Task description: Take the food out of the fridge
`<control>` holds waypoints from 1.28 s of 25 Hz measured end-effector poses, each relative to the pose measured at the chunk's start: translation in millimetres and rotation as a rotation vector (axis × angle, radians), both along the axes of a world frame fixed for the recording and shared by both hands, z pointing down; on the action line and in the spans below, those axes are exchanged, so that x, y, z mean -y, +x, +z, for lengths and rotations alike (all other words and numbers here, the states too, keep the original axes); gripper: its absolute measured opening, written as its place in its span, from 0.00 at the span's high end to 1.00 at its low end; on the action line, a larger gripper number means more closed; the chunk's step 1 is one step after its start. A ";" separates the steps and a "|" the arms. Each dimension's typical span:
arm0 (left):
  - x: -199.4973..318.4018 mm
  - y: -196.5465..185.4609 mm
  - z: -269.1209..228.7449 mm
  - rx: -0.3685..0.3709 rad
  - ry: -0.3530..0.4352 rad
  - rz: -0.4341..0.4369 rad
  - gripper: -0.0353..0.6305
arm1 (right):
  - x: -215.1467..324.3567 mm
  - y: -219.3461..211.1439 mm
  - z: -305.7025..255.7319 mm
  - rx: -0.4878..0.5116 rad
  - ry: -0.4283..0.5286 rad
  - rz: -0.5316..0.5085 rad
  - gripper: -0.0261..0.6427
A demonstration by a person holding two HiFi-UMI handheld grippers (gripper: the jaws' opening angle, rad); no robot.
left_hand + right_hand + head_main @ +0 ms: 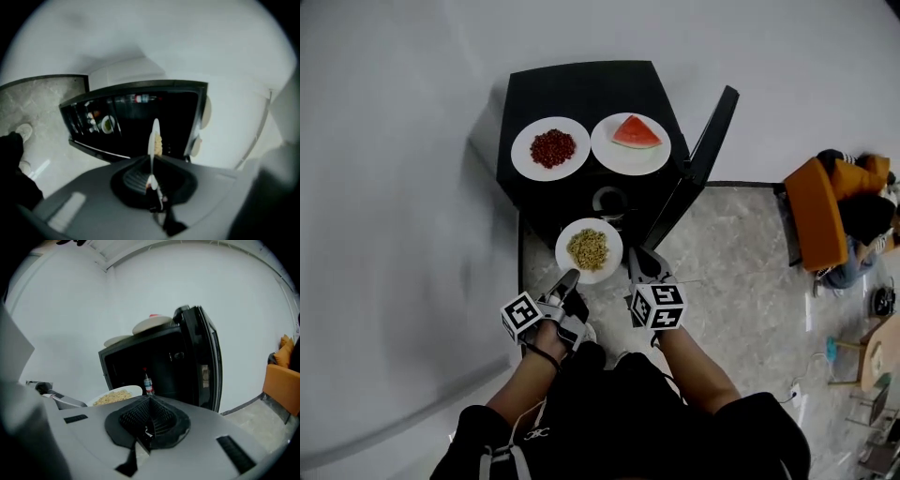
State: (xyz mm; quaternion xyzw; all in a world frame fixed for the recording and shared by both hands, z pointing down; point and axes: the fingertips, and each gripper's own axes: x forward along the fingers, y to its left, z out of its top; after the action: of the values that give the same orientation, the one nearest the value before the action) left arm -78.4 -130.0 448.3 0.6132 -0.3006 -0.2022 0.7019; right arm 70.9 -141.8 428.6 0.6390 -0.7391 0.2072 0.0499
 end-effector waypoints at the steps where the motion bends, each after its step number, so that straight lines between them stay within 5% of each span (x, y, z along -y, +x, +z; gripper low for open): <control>1: -2.8 2.1 -19.9 -0.005 0.016 0.015 0.93 | 0.2 1.9 -15.4 0.001 0.007 0.006 0.97; 6: -17.1 5.4 -91.7 -0.026 0.068 0.066 0.93 | 1.2 4.1 -64.8 -0.002 0.053 0.015 0.97; 12: -13.4 -16.1 -129.5 -0.005 0.066 0.026 0.93 | -0.9 -5.6 -83.0 0.005 0.080 0.000 0.97; 17: 20.3 -60.3 -163.8 0.099 0.099 -0.002 0.93 | 3.7 -26.1 -96.2 -0.005 0.086 -0.040 0.97; 25: 62.5 -100.8 -211.4 0.057 0.171 -0.051 0.93 | 0.6 -37.9 -97.8 -0.007 0.107 -0.066 0.97; 32: 129.8 -117.5 -239.3 0.112 0.197 -0.039 0.93 | 7.1 -44.3 -104.4 -0.006 0.125 -0.056 0.97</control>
State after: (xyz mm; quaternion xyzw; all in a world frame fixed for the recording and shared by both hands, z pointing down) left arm -196.0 -259.9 209.0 0.6837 -0.3302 -0.2099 0.6160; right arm 26.6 -148.9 324.1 0.6204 -0.7681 0.1573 0.0181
